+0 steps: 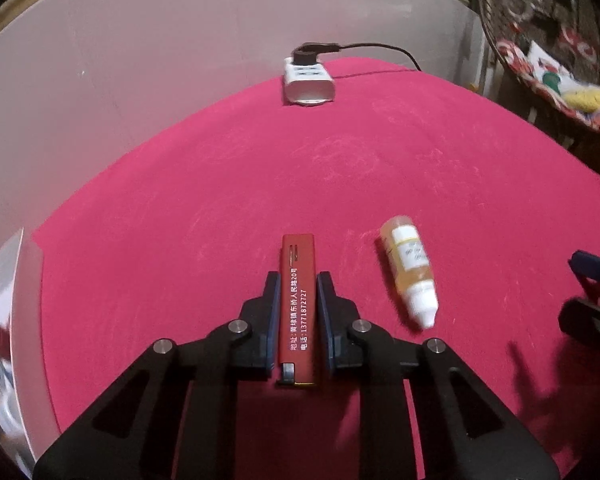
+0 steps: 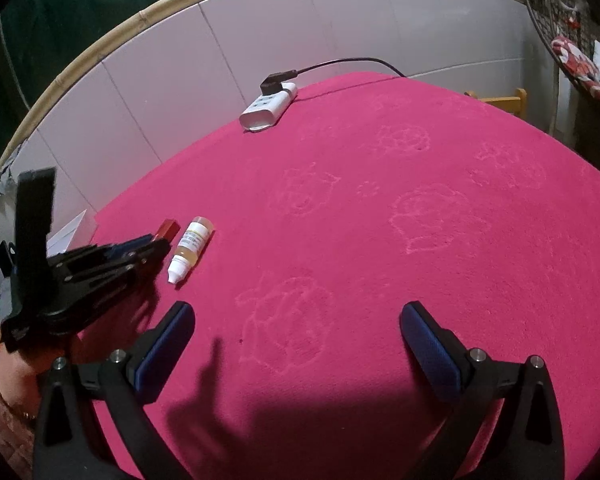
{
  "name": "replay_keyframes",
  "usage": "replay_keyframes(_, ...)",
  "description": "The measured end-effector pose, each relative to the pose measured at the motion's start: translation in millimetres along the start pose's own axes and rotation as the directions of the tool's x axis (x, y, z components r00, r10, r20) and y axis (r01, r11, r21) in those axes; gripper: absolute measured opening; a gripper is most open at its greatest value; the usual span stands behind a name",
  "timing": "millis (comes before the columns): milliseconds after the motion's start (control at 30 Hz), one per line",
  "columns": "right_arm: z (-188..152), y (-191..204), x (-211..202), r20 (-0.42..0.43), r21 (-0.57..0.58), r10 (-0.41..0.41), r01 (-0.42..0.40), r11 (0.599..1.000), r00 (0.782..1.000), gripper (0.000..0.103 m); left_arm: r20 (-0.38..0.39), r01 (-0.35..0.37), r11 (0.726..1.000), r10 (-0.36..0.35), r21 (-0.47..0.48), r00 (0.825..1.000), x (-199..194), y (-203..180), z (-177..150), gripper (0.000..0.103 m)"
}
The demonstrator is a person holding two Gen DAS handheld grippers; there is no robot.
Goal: Organize rigid objects
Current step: 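Grasp the red lighter with the left gripper while the right gripper grasps the glue bottle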
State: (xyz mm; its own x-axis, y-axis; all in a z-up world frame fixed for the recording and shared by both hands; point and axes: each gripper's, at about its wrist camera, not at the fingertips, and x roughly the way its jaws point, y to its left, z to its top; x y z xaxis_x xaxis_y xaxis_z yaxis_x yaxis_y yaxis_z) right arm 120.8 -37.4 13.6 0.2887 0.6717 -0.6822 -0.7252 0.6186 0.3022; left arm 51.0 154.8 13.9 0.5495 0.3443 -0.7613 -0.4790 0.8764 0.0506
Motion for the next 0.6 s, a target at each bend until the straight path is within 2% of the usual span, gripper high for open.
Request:
replay_keyframes(200,-1,8,3,-0.017,-0.040,-0.015,0.015,0.999,1.000,0.103,0.010,-0.009,0.992,0.010,-0.123,1.000,-28,28,-33,0.017)
replay_keyframes(367,4,34,21,-0.058,-0.140,-0.035,0.027,0.990,0.998,0.103,0.025,-0.053,0.975,0.060,-0.215,0.998,-53,44,-58,0.017)
replay_keyframes(600,12,75,52,-0.089,-0.250,-0.100,0.075,0.965,0.991,0.103,0.039,-0.066,0.959,0.080,-0.275,0.996,-63,53,-72,0.017)
